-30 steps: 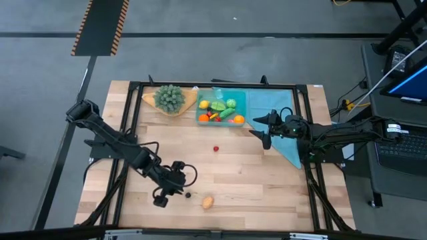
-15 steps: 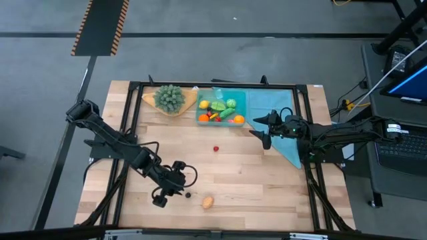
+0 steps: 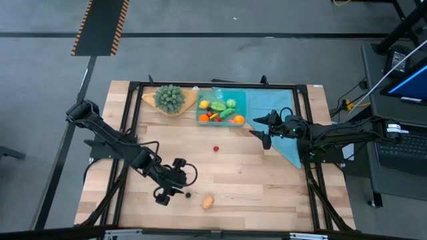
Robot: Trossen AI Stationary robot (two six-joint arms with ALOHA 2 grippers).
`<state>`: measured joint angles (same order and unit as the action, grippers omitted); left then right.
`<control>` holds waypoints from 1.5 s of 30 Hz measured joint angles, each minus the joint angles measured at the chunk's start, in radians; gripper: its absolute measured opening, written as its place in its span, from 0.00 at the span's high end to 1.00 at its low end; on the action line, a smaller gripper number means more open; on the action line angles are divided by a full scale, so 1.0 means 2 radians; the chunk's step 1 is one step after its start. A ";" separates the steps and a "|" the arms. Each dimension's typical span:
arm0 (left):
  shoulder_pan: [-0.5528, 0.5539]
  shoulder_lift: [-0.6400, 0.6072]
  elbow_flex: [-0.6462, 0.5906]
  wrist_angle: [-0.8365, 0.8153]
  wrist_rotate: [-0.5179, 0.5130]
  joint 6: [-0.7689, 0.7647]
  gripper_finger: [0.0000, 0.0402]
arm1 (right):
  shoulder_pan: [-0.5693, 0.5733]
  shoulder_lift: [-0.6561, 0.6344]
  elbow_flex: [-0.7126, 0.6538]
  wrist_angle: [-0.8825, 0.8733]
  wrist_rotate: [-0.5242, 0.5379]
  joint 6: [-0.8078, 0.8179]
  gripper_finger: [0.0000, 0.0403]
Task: Pick and placing Produce into tupperware
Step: Put the bing cherry into the blue bin
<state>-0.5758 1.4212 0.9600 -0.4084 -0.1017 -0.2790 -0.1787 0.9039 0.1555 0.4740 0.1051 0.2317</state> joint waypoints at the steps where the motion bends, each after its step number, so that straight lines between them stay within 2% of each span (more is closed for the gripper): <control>1: 0.000 0.000 0.000 0.000 -0.005 0.000 0.60 | 0.000 0.000 0.000 0.000 0.000 0.000 0.21; 5: 0.000 0.000 0.000 -0.001 -0.014 0.001 0.52 | 0.000 0.000 0.000 0.000 0.000 0.000 0.21; 10: -0.001 0.001 -0.002 0.008 -0.026 0.023 0.49 | 0.000 0.000 0.000 -0.001 0.000 0.000 0.21; 18: -0.004 0.068 -0.005 0.034 -0.038 0.020 0.50 | 0.000 0.000 0.000 -0.006 0.000 0.000 0.21; 27: -0.007 0.127 -0.006 0.042 -0.035 -0.030 0.50 | 0.000 0.000 0.000 -0.013 0.000 0.002 0.21; 34: -0.007 0.140 -0.006 0.044 -0.034 -0.078 0.51 | 0.000 0.000 0.000 -0.015 0.000 0.013 0.21; 45: -0.008 0.140 -0.005 0.062 -0.034 -0.080 0.52 | 0.000 0.000 0.000 -0.015 0.000 0.013 0.21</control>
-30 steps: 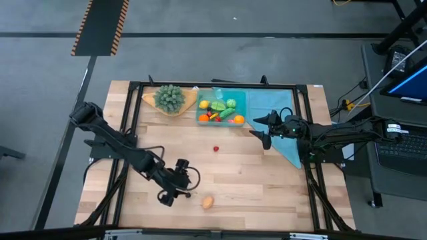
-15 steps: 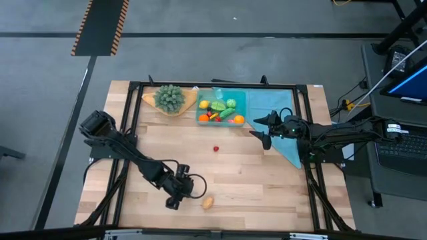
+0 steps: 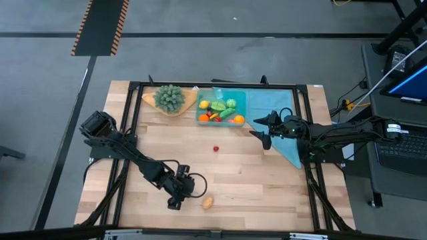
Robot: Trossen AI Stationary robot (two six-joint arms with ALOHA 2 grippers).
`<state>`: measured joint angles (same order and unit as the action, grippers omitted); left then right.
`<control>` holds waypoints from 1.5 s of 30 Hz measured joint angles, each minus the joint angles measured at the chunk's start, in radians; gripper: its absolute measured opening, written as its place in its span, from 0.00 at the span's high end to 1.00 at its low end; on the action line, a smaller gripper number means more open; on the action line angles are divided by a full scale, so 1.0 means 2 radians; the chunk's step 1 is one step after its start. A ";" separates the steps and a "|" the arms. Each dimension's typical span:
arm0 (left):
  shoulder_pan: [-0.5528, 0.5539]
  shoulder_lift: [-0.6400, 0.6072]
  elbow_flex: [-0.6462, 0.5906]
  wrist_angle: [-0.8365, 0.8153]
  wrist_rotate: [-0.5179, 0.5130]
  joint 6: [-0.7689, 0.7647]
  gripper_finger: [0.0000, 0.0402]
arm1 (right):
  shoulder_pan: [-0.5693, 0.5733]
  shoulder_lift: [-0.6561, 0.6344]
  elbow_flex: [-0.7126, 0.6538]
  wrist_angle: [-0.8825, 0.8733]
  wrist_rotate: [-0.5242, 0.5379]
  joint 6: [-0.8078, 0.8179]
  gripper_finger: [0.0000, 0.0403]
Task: Pick and placing Produce into tupperware
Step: Put the bing cherry into the blue bin
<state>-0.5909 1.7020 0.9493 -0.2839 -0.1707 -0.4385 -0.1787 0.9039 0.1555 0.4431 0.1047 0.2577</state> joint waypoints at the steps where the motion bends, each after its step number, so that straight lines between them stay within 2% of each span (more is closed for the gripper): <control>1: 0.000 0.000 0.000 0.002 0.000 0.000 0.52 | 0.000 0.000 0.000 0.000 0.000 0.000 0.21; 16: -0.008 0.028 0.000 0.013 0.000 -0.002 0.53 | 0.000 0.000 0.000 0.000 0.000 0.000 0.21; 35: -0.010 0.027 0.000 0.008 0.000 0.014 0.53 | 0.000 0.000 0.000 0.000 0.000 0.000 0.21; 45: -0.010 0.027 0.000 -0.015 0.000 -0.012 0.53 | 0.000 0.000 0.000 0.000 0.000 0.000 0.21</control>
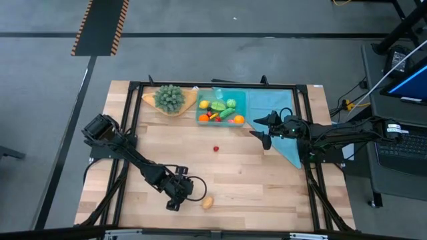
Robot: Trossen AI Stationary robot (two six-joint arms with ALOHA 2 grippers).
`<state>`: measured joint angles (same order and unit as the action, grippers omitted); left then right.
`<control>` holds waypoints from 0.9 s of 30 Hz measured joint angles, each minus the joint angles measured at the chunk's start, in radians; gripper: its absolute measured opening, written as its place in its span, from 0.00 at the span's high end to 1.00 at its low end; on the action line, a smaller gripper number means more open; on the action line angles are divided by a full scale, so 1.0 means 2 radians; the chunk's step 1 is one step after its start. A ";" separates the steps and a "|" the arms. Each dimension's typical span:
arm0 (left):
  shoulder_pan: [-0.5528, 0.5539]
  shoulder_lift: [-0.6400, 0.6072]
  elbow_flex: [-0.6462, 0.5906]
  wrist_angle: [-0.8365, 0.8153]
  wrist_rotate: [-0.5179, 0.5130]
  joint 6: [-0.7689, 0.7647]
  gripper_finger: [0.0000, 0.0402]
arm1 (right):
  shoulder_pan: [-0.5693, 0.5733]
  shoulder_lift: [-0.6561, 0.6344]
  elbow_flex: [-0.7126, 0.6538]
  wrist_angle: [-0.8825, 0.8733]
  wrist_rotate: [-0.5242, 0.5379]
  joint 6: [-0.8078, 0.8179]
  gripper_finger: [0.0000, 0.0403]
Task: Pick and placing Produce into tupperware
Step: Put the bing cherry into the blue bin
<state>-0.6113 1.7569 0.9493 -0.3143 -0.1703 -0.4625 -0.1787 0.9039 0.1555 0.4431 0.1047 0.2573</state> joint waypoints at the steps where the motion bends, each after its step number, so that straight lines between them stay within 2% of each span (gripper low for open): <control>1: 0.000 0.000 0.000 0.000 0.000 0.000 0.53 | 0.000 0.000 0.000 0.000 0.000 0.000 0.21; 27: 0.006 0.006 0.000 -0.006 -0.015 0.000 0.53 | 0.000 0.000 0.000 0.000 0.000 0.000 0.21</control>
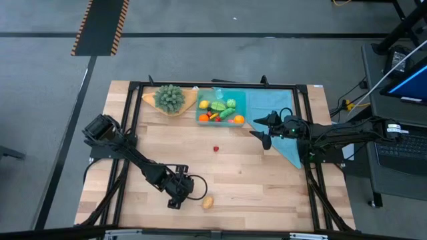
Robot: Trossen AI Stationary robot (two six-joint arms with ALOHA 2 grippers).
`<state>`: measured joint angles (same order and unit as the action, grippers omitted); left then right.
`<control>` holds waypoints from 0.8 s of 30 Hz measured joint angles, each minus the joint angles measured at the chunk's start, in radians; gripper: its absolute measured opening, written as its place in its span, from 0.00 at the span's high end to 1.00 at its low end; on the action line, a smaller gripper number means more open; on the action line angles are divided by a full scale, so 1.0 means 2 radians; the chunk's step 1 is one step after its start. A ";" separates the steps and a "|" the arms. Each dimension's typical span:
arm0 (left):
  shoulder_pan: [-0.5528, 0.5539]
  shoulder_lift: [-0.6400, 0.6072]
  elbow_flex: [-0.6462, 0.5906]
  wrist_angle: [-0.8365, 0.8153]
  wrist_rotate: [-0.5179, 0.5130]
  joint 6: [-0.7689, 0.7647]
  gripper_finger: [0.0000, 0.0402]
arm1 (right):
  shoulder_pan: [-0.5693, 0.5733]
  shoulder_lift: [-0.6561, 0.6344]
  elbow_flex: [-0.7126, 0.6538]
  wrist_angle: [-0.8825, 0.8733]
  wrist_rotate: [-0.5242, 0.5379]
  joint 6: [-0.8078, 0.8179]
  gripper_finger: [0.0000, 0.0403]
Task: Pick and placing Produce into tupperware
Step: Put the bing cherry into the blue bin
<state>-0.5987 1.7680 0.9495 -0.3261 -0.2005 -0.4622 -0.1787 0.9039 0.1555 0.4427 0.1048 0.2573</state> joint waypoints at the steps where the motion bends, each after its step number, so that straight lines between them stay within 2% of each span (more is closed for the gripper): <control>1: 0.000 0.004 0.000 0.001 0.000 0.000 0.53 | 0.000 0.000 0.000 0.000 0.000 0.000 0.21; 17: 0.000 0.012 0.001 0.001 0.000 0.001 0.54 | 0.000 0.000 0.000 -0.001 0.000 0.000 0.21; 24: 0.000 0.012 0.001 0.000 0.000 0.001 0.63 | 0.000 0.000 0.000 -0.001 0.000 0.000 0.21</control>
<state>-0.5986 1.7912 0.9513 -0.3256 -0.2003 -0.4610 -0.1789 0.9035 0.1555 0.4416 0.1049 0.2576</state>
